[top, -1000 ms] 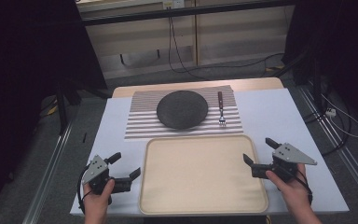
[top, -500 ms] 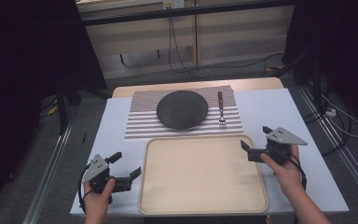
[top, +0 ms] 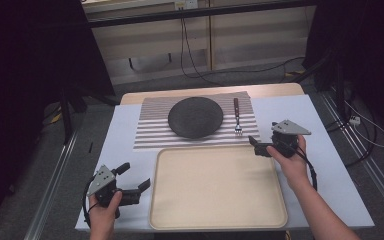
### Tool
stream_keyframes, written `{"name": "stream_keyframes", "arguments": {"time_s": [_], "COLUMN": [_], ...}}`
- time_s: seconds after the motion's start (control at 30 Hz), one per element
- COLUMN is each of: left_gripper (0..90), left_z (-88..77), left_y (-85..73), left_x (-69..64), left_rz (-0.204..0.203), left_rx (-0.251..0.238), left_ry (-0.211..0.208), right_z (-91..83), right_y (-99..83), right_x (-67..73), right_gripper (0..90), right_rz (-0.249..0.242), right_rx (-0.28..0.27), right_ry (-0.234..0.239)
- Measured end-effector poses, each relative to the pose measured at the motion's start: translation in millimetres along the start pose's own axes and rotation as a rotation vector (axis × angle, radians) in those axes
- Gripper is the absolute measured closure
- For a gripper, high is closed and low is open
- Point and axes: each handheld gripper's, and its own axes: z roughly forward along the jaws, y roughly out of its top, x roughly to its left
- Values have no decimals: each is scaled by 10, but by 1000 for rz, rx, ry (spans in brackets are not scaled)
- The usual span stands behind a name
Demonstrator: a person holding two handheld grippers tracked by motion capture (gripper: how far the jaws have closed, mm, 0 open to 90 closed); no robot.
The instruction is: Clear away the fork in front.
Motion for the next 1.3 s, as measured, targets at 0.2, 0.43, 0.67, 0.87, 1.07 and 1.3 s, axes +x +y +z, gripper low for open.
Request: {"name": "stream_keyframes", "arguments": {"time_s": [0.2,0.43,0.67,0.87,1.07,1.3], "left_gripper": [27,26,27,26,27,27], "left_z": [-18,8,18,11,26,17], "left_y": [1,3,10,22,17,16], "left_x": [24,-4,-15,-26,-29,-28], "left_rz": [-14,-6,4,12,12,7], "left_rx": [-11,-4,1,2,9,8], "left_ry": [9,-6,-7,-7,-15,-10], "right_z": [142,280,409,525,662,811], "right_y": [52,140,183,219,211,242], "right_x": [-37,-150,-209,-238,-281,-293], "right_gripper": [47,44,43,25,25,23], "right_rz": [27,43,56,50,41,54], "right_rx": [-3,14,34,43,82,94], "right_ry": [-14,-38,-51,-65,-76,-57]}}
